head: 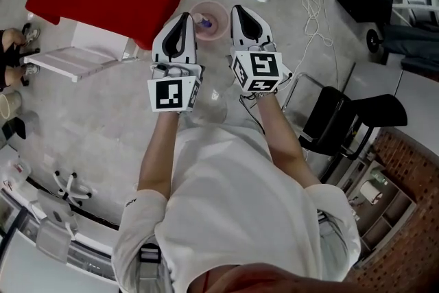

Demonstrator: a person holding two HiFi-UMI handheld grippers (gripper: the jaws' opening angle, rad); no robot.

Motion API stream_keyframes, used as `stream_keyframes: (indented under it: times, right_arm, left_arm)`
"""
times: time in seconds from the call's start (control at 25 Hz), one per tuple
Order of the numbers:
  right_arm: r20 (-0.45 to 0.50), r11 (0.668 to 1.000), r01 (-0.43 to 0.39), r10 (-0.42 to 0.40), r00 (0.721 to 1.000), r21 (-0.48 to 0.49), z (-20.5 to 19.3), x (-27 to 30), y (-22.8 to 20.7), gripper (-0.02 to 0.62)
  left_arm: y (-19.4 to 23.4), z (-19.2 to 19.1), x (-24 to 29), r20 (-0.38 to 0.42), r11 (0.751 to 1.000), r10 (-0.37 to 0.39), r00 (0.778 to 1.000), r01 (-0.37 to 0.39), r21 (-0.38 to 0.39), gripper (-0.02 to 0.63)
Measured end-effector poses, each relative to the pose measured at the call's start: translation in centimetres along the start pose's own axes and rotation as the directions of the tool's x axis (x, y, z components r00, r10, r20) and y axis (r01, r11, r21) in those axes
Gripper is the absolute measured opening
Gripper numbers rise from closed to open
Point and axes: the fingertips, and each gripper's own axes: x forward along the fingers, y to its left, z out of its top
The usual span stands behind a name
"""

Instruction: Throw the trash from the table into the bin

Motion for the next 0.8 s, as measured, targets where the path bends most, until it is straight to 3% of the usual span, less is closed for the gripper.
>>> stream_keyframes:
  times: [0.32, 0.8]
  right_arm:
    - [0.042, 1.0, -0.018, 0.019, 0.999, -0.01, 3.0, -0.4, 3.3, 0.009]
    - [0.053, 0.991, -0.13, 0.132, 0.99, -0.037, 4.7, 1.7, 7.7, 0.009]
  left_arm:
    - [1.4, 2.5, -1.3, 0.031, 1.0, -0.012, 0.999, 0.011, 0.017, 0.005]
    - [6.5, 4.9, -3.5, 0.085, 0.993, 0.111, 0.99, -0.114, 0.023, 0.005]
